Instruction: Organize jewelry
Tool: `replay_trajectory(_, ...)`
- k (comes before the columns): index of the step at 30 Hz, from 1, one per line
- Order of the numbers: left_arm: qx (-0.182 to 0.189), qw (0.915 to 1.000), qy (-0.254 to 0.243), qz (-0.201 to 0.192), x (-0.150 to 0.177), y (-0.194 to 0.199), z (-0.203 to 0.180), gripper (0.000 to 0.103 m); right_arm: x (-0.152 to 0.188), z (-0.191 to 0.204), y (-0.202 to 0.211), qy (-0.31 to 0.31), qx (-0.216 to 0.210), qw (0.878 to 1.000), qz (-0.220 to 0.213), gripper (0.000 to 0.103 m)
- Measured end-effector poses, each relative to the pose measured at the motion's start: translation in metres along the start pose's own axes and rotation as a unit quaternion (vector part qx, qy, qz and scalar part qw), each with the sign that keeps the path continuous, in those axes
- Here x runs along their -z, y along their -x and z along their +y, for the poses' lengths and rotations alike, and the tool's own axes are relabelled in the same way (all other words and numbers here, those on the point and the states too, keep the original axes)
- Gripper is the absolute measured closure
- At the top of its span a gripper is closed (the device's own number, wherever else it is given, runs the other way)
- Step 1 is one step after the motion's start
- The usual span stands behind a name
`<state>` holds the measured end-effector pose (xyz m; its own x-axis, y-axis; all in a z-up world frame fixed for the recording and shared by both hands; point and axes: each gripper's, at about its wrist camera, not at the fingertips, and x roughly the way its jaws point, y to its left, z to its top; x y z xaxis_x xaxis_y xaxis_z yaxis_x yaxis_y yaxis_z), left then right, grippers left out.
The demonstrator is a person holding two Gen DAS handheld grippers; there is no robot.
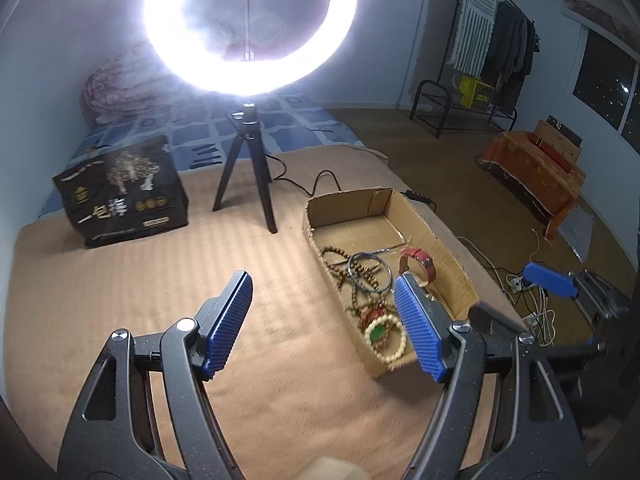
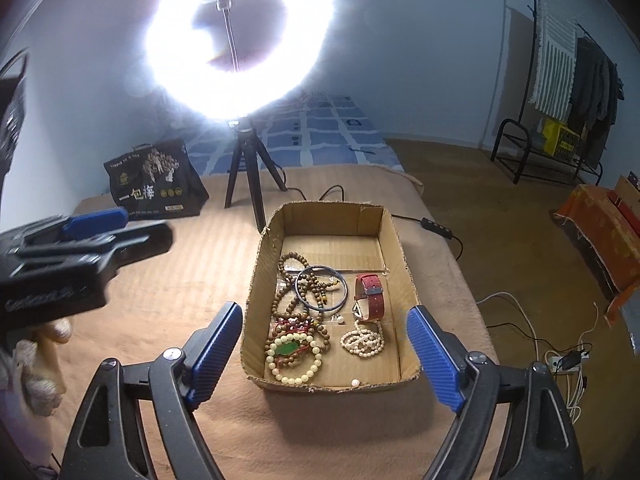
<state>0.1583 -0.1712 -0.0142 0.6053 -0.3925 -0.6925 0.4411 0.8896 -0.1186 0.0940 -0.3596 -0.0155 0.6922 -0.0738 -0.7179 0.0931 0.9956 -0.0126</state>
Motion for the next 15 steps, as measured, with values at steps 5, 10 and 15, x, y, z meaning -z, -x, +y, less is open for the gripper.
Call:
replay_trajectory(5, -0.014, 0.9997, -0.008, -0.018, 0.016, 0.031, 0.004, 0.02, 0.005, 0.002, 0.013, -0.008, 0.003, 1.0, -0.01, 0.009)
replay_trajectory(10, -0.027, 0.9989, -0.017, -0.034, 0.03, 0.053, 0.007, 0.02, 0.009, 0.008, 0.022, 0.005, 0.024, 0.999, -0.025, 0.002)
replay_trajectory(15, -0.033, 0.9982, -0.019, -0.046, 0.04, 0.063, 0.01, 0.016, 0.009, 0.009, 0.03, 0.007, 0.03, 0.999, -0.035, 0.0)
